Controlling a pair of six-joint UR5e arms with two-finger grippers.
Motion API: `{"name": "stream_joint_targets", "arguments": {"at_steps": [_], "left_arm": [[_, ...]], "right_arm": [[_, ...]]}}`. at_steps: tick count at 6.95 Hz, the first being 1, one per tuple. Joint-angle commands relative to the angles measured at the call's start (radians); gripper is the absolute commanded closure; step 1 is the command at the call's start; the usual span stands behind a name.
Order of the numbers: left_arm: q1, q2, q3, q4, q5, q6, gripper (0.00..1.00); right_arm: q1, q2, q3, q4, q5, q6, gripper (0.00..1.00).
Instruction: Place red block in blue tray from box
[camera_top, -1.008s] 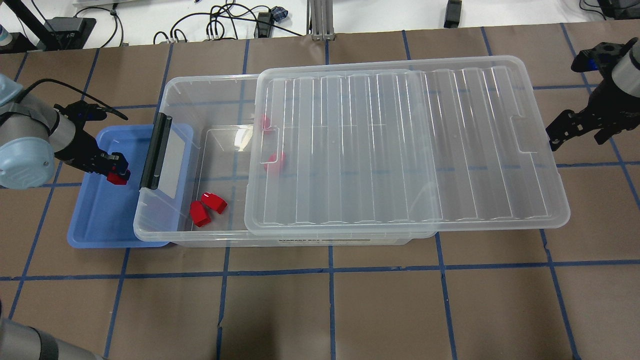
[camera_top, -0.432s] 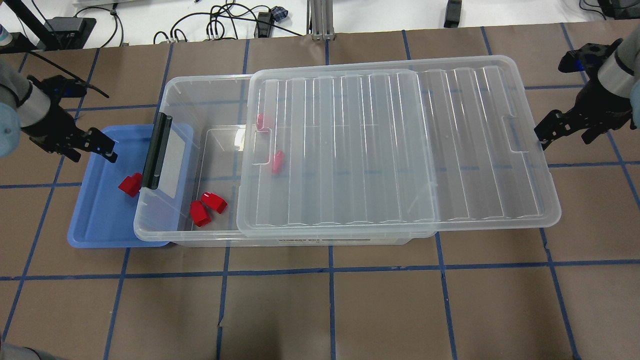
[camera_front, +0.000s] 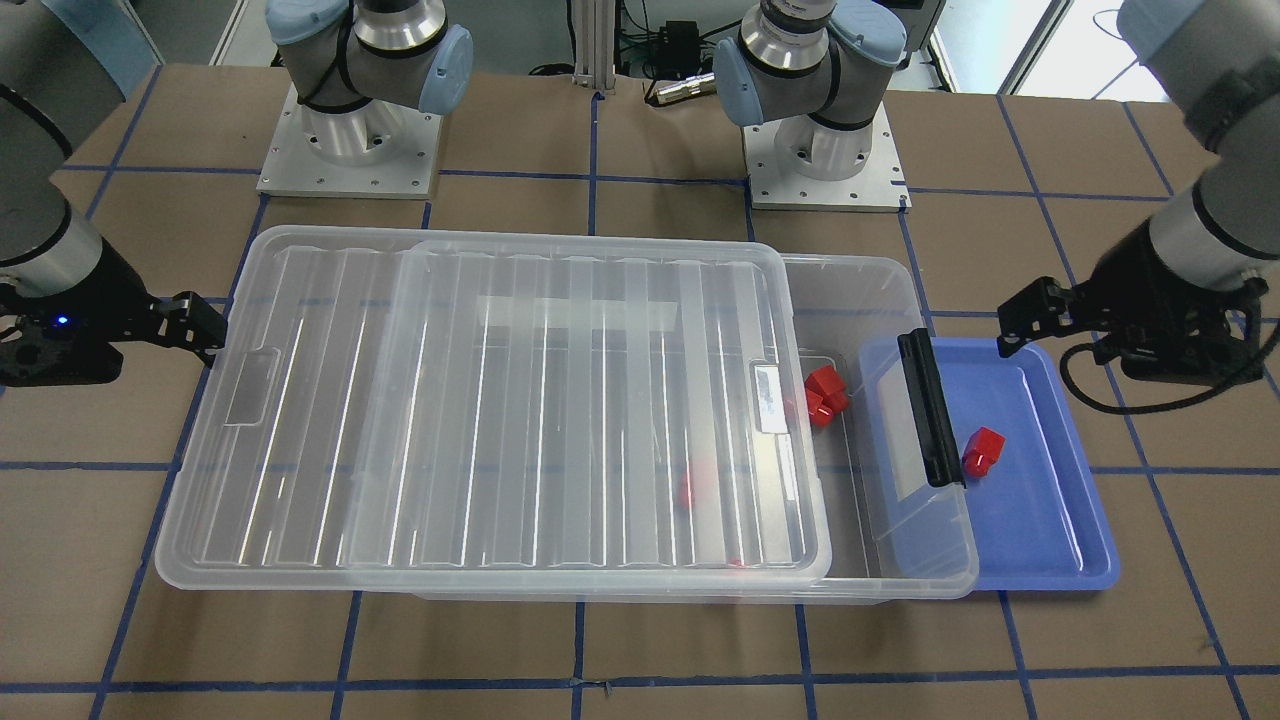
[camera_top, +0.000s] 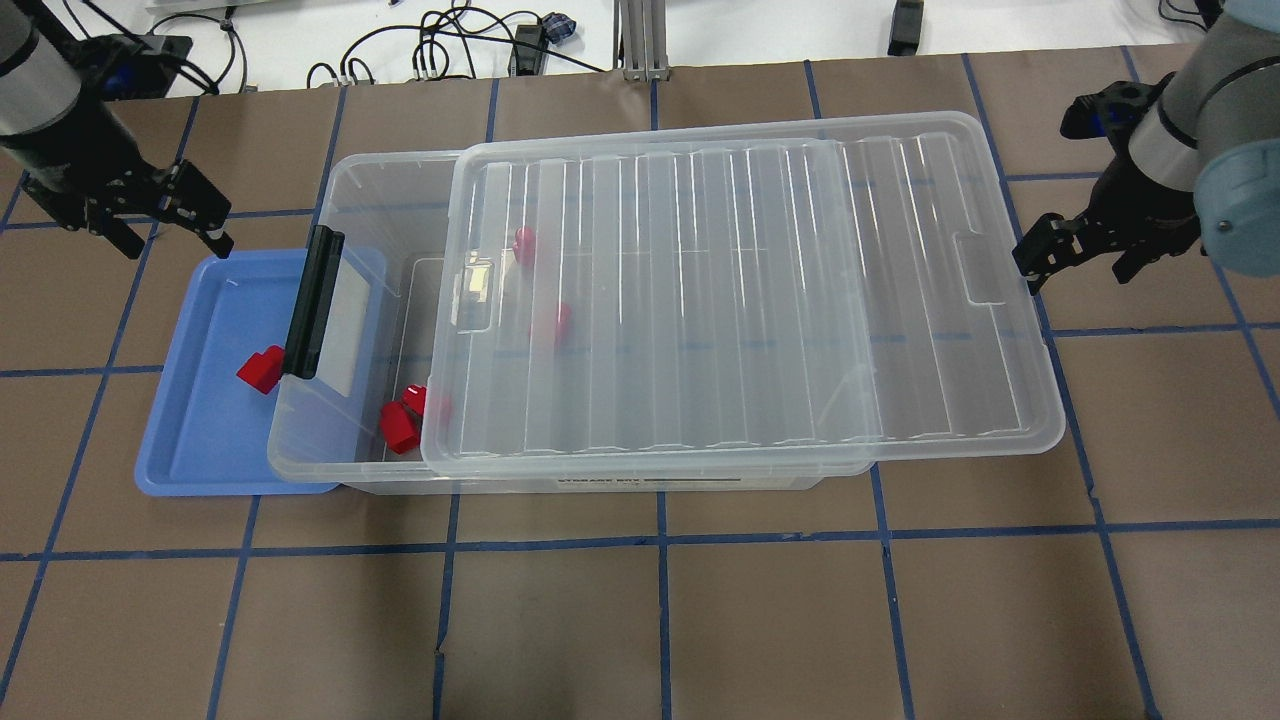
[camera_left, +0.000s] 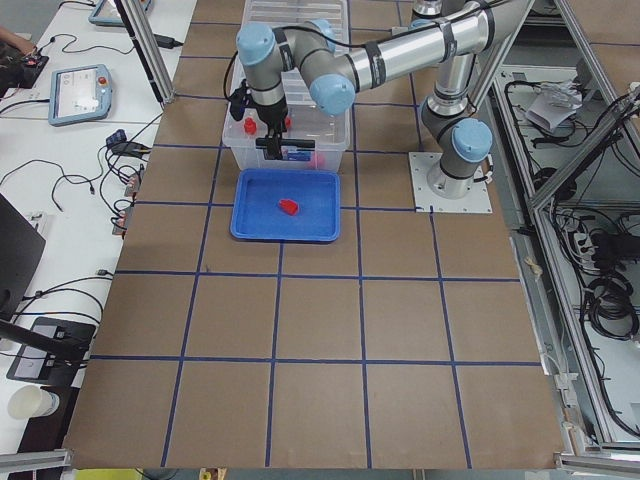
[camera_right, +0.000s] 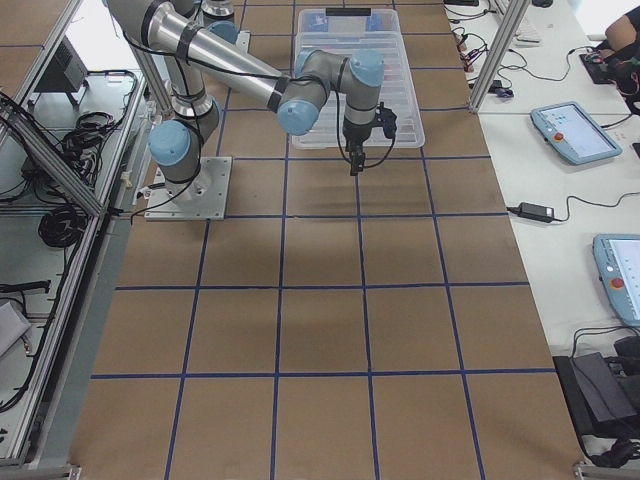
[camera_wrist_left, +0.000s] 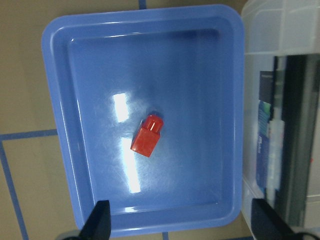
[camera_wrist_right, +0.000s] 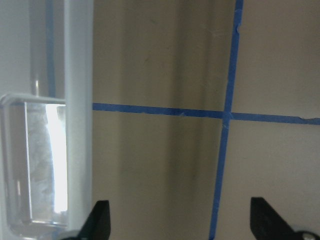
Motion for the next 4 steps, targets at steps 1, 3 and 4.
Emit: {"name": "stream_joint_targets", "arguments": {"at_steps": [1, 3, 4], "left_arm": [[-0.182, 0.066, 0.011, -0.037, 0.004, -0.253, 0.00], [-0.310, 0.085, -0.003, -0.036, 0.008, -0.432, 0.00], [-0.327, 0.092, 0.002, -0.033, -0.002, -0.486, 0.00]], "right_arm": [[0.106, -0.001, 0.000, -0.001, 0.001, 0.146, 0.00], [0.175, -0.003, -0.003, -0.003, 0.003, 0.152, 0.00], [0.200, 0.001, -0.008, -0.003, 0.004, 0.152, 0.00]]}}
